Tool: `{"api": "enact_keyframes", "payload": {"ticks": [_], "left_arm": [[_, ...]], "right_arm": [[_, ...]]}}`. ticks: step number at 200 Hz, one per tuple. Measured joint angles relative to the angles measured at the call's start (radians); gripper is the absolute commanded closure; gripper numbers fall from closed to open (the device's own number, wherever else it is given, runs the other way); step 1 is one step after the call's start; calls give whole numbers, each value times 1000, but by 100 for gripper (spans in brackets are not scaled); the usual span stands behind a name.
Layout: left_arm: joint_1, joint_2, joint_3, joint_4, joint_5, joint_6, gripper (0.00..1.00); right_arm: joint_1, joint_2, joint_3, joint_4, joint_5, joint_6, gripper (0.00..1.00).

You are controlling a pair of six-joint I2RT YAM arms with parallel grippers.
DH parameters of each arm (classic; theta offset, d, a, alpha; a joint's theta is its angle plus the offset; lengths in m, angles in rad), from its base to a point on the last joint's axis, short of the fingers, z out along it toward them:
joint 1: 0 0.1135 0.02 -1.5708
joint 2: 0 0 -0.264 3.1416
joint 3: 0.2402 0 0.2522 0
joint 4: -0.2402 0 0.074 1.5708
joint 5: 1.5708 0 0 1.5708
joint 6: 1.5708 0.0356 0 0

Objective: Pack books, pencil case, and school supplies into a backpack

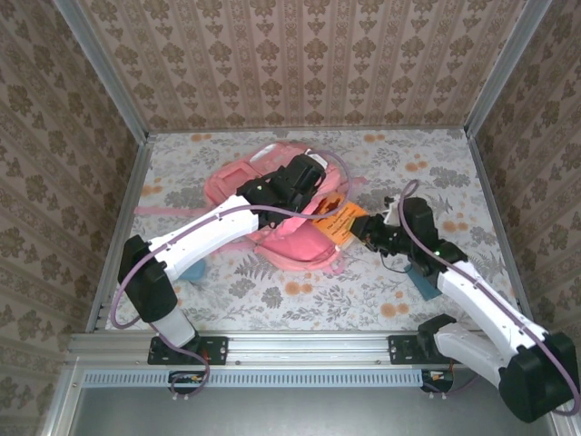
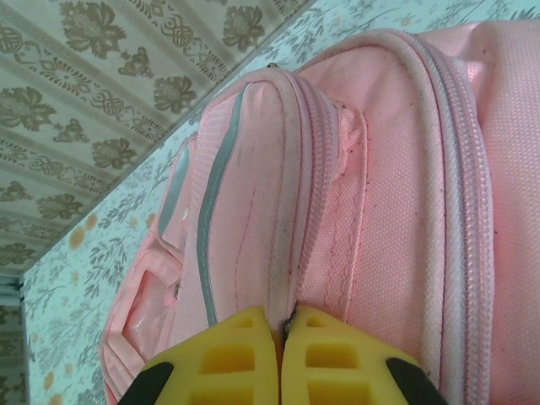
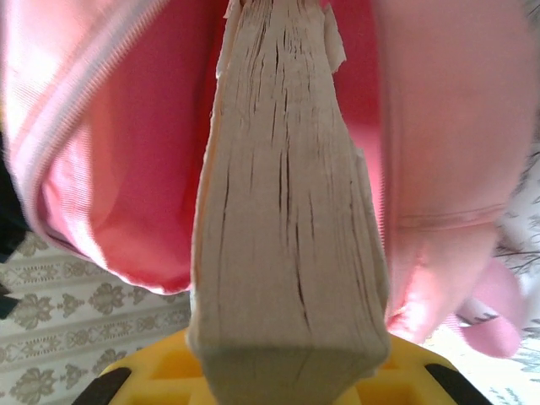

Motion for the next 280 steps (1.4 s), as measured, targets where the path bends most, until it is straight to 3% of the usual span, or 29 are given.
{"api": "enact_keyframes", "payload": {"ticks": [45, 103, 147, 194, 228, 245, 280], "left_arm": [[-1, 0, 8, 30, 61, -42, 98], [-1, 0, 12, 34, 108, -88, 98], [0, -5, 12, 40, 130, -114, 99], [16, -45, -4, 55, 169, -146, 98], [35, -48, -12, 70, 190, -163, 98], [41, -48, -16, 71, 199, -173, 98], [57, -51, -23, 79, 225, -190, 99]], "right_arm": [[76, 171, 0, 201, 16, 106, 84], [149, 346, 9, 359, 166, 217, 84], [194, 537, 118, 450, 229, 265, 82], [213, 759, 221, 592, 236, 325, 70], [214, 861, 282, 649, 229, 348, 42], [211, 868, 291, 654, 216, 350, 34], [189, 837, 253, 663, 192, 364, 34]]}}
